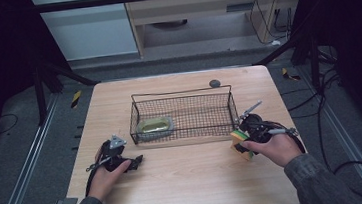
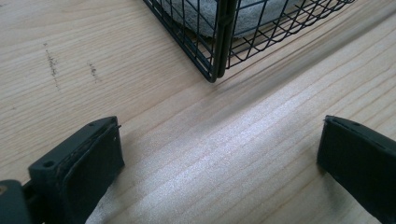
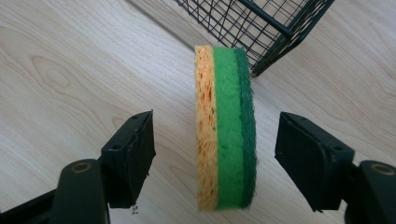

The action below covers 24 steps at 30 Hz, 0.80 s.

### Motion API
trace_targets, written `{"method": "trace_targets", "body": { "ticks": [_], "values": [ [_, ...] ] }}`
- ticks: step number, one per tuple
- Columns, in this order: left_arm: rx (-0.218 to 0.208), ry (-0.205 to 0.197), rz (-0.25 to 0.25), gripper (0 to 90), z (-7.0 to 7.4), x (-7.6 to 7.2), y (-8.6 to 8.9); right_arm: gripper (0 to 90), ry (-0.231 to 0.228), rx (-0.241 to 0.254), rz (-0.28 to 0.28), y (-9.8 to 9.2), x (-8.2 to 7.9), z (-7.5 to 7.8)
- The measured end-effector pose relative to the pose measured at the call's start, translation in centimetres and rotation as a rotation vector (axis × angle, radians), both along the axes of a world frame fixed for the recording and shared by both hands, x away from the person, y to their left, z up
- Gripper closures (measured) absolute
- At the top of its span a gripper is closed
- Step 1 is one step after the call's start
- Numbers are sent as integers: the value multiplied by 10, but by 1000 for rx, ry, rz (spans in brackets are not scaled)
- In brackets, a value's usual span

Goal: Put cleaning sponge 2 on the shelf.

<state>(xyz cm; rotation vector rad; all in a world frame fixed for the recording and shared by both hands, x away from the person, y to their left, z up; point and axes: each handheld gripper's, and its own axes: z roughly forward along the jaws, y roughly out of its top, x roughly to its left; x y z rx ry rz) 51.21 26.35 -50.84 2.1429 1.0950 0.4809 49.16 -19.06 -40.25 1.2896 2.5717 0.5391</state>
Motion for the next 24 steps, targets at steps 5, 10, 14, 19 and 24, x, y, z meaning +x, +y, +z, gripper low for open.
{"method": "trace_targets", "body": {
  "ticks": [5, 10, 14, 19, 24],
  "values": [
    [0, 0, -4, 0, 0, 0, 0, 347, 21, -4, -8, 2, 8, -6],
    [0, 0, -6, 0, 0, 1, 0, 390, 37, -13, -3, 4, 13, -9],
    [0, 0, -7, 0, 0, 1, 1, 413, 63, -27, 11, 6, 18, -12],
    [-1, 0, -9, 0, 0, 1, 1, 451, 84, -37, 15, 7, 20, -11],
    [-1, 0, -9, 0, 0, 1, 1, 589, 103, -45, 28, 8, 20, -12]
  ]
}}
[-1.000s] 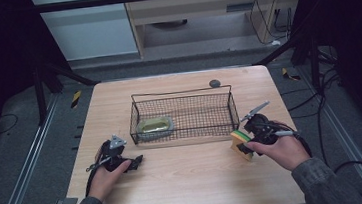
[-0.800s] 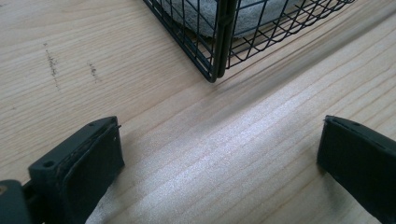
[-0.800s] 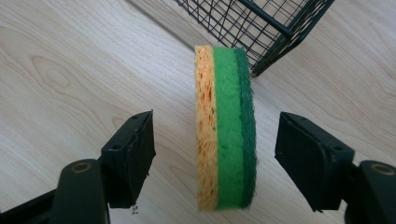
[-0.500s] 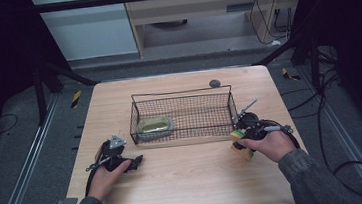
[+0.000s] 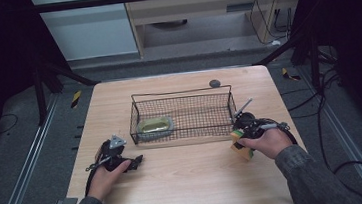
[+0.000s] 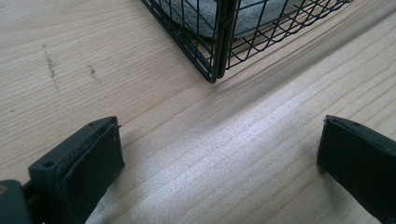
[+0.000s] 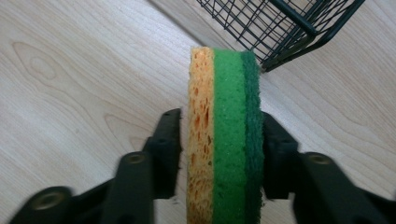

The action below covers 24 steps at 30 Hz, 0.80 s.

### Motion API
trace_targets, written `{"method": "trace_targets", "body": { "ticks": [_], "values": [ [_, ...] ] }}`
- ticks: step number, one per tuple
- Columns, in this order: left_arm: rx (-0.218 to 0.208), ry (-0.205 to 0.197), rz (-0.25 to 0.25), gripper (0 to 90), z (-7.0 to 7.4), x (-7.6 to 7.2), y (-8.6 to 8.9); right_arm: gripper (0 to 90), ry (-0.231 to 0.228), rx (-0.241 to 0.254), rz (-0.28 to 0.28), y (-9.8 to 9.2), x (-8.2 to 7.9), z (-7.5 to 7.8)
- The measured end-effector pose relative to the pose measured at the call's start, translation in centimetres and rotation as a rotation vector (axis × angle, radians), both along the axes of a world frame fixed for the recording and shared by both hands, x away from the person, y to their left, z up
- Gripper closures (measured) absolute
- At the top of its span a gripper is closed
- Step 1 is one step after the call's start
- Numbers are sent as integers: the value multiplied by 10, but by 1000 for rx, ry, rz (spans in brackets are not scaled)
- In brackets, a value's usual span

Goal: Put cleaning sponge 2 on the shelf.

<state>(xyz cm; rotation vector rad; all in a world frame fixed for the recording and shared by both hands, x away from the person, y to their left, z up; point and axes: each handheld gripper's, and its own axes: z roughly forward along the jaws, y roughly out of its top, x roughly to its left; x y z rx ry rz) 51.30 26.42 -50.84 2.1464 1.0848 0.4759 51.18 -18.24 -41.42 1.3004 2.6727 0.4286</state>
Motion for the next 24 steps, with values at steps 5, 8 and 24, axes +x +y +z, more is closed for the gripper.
{"method": "trace_targets", "body": {
  "ticks": [5, 8, 24],
  "values": [
    [0, 0, -1, 0, 0, 0, 0, 644, -8, 15, 8, -5, -3, 4],
    [0, 0, -1, 0, 0, 0, 0, 643, -27, 26, -4, -13, -6, 12],
    [0, 0, -1, 0, 0, 0, 0, 643, -129, 40, -57, -51, 1, 55]
  ]
}}
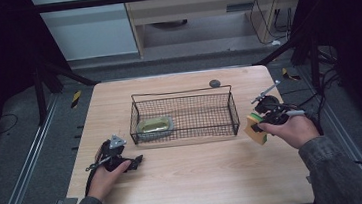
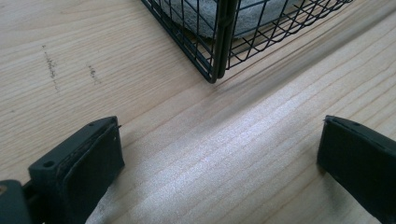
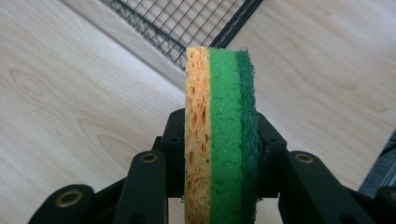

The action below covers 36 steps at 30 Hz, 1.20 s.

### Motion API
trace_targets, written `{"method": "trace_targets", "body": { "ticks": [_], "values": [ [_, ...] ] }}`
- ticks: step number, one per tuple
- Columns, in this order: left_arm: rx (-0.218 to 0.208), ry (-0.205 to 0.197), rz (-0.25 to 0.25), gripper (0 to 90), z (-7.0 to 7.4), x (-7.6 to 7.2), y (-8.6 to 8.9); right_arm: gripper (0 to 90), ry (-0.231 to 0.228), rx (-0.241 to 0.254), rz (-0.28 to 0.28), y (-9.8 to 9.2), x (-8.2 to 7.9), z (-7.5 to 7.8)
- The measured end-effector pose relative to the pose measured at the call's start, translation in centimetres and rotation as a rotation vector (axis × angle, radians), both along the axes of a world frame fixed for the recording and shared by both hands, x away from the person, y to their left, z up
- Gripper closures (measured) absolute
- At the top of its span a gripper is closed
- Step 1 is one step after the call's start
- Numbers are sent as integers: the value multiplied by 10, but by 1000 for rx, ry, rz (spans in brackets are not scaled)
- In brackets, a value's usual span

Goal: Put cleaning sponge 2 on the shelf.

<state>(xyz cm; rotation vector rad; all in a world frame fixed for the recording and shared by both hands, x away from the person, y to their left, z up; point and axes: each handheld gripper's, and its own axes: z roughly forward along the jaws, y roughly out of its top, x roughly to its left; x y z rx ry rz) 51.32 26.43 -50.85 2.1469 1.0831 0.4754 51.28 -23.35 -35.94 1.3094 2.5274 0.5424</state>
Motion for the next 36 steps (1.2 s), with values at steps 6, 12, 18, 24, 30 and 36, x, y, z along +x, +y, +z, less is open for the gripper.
{"method": "trace_targets", "body": {
  "ticks": [6, 12, 18, 24, 30, 36],
  "values": [
    [0, 0, 0, 0, 0, 0, 0, 644, -50, -3, -1, -3, 9, 17],
    [-1, 0, 0, 0, 0, 0, 0, 644, -98, -7, -7, -5, 18, 33],
    [-6, -2, 4, 0, 0, 0, 0, 645, -122, -16, -3, -2, 25, 43],
    [-4, -3, 2, 0, 0, 0, 0, 646, -155, -17, -1, 1, 33, 57],
    [-3, -3, 2, 0, 0, 0, 0, 646, -185, -13, 2, 6, 42, 70],
    [-3, -3, 2, 0, 0, 0, 0, 646, -207, -7, 7, 10, 49, 79]
  ]
}}
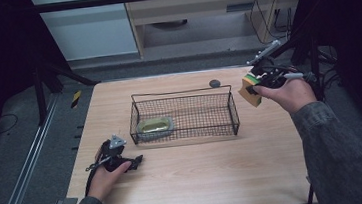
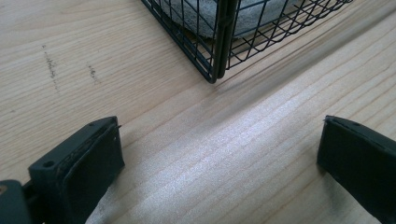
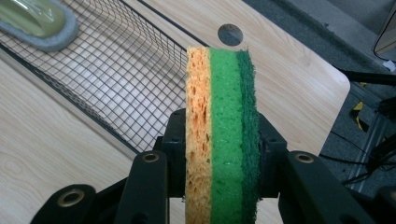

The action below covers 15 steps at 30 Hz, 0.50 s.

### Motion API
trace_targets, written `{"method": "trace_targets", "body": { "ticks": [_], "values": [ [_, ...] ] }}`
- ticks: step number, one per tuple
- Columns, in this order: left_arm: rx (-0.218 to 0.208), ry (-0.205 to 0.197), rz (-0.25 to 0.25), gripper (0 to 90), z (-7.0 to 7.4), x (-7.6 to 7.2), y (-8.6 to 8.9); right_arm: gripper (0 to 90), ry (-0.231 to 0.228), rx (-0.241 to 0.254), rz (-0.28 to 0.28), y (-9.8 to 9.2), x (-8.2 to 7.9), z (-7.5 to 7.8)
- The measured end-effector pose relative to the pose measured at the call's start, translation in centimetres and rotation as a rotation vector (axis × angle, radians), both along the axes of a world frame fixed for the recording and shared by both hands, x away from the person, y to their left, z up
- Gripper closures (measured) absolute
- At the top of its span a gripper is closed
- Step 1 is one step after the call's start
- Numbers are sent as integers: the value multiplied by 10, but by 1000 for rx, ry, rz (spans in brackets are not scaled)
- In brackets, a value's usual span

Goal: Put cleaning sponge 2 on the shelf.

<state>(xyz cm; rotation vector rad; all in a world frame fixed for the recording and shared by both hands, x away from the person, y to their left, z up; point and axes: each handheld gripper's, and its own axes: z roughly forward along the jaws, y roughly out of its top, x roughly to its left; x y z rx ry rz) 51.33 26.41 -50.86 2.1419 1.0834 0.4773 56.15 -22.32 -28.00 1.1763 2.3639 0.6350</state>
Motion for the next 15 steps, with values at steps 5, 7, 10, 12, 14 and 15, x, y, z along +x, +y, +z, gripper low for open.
{"method": "trace_targets", "body": {
  "ticks": [5, 7, 10, 12, 14, 15],
  "values": [
    [0, 0, 0, 0, 0, 0, 0, 646, -12, 4, 4, 4, 5, 3],
    [0, 0, 0, 0, 0, 0, 0, 646, -19, 11, 7, 6, 6, 5],
    [0, 0, 0, 0, 0, 0, 0, 647, -30, 19, 14, 9, 8, 7],
    [0, 0, 0, 0, 0, 0, 0, 647, -39, 23, 15, 11, 9, 9],
    [0, 0, 0, 0, 0, 0, 0, 647, -48, 29, 15, 12, 11, 10],
    [0, 0, 0, 0, 0, 0, 0, 647, -52, 34, 15, 13, 12, 11]
  ]
}}
